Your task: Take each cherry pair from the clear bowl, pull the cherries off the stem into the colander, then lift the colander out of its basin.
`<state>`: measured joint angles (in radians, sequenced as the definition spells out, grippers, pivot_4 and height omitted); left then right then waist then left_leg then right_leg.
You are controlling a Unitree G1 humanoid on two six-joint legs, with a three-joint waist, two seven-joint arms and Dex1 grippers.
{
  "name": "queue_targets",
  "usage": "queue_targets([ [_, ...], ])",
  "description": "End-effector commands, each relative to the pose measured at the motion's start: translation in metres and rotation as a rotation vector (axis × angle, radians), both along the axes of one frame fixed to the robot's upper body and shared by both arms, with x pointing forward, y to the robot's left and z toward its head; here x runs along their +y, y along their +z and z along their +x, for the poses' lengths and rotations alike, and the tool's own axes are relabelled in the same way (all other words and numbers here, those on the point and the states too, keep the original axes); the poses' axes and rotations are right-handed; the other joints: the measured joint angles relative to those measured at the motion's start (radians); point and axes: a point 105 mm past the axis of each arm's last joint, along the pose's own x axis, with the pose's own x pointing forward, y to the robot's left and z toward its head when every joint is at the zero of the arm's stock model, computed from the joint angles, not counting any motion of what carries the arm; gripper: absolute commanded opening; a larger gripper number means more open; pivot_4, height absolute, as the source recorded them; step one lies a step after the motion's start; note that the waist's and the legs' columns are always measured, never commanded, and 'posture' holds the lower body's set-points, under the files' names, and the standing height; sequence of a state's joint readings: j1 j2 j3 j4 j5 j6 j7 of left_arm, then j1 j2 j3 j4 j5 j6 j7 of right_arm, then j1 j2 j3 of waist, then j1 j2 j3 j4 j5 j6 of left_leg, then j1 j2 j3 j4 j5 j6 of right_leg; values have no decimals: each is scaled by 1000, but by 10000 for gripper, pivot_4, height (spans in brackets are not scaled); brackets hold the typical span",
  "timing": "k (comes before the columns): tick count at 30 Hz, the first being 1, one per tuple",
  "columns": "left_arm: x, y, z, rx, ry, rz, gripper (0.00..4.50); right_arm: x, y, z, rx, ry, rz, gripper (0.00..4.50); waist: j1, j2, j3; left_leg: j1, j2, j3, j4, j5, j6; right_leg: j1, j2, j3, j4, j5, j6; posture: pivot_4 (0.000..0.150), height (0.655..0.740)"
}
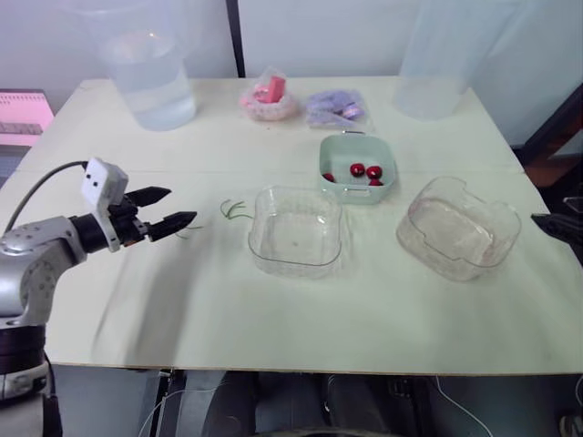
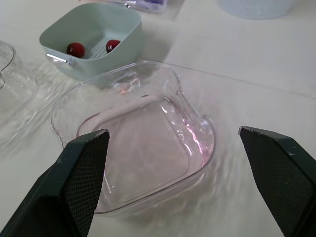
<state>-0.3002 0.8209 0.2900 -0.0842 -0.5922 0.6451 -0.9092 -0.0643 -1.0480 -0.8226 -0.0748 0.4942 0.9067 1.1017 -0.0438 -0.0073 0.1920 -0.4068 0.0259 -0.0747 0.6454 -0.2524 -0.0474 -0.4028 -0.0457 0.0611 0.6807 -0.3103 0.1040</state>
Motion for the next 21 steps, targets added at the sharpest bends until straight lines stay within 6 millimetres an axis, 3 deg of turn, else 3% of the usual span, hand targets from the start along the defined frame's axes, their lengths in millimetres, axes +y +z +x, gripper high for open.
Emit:
queue_targets([
  [1, 0, 18, -1, -64, 3, 0, 45000, 4, 9, 1, -43, 14, -17, 44869, 0, 0, 0, 0, 0, 0, 0, 0, 0, 0, 0, 0, 0, 0, 0, 1500, 7348],
  [21, 16, 13, -5, -65, 64, 17, 45000, 28, 4, 22, -45, 116, 3, 44869, 1, 0, 0, 0, 0, 0, 0, 0, 0, 0, 0, 0, 0, 0, 0, 1500, 7348],
])
